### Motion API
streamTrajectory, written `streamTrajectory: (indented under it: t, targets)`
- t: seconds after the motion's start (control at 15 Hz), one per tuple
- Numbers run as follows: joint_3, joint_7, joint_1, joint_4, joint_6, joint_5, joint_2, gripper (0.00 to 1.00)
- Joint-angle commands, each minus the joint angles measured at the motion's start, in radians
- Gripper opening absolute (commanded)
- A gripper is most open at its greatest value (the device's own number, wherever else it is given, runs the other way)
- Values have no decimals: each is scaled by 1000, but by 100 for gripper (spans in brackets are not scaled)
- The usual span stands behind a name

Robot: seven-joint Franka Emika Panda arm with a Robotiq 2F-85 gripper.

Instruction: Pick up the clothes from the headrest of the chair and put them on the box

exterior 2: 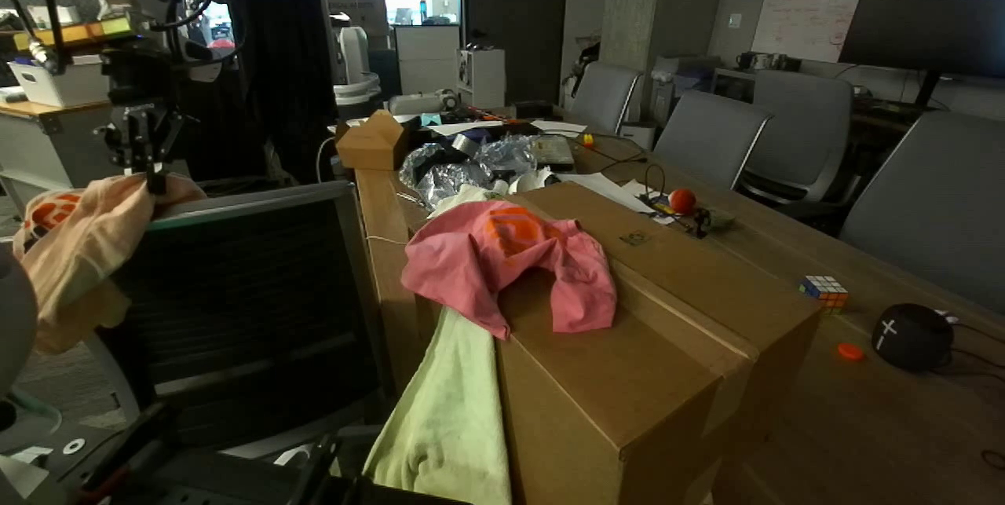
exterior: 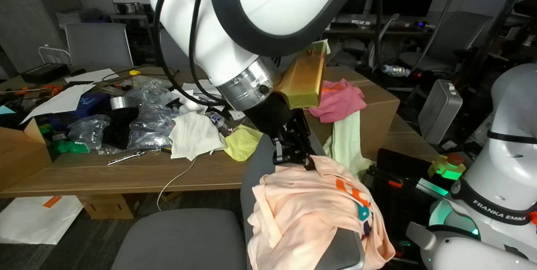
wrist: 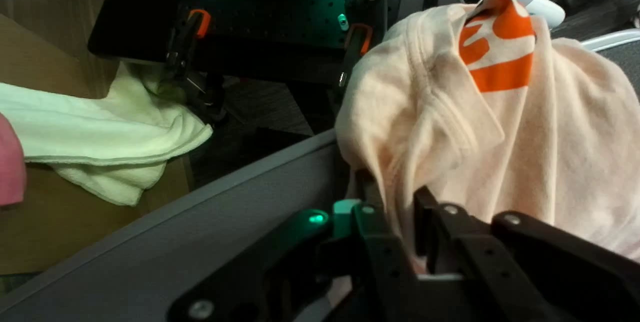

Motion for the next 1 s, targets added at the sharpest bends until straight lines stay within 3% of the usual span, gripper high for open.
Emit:
streamTrajectory:
  t: [0.0,0.4,0.93]
  targets:
    - [-7,13,-1,2,1,-6,-18,0]
    - [-10,91,3,41,-17,-67,-85,1]
    - [-38,183,-30,253,-53,-171,-57,1]
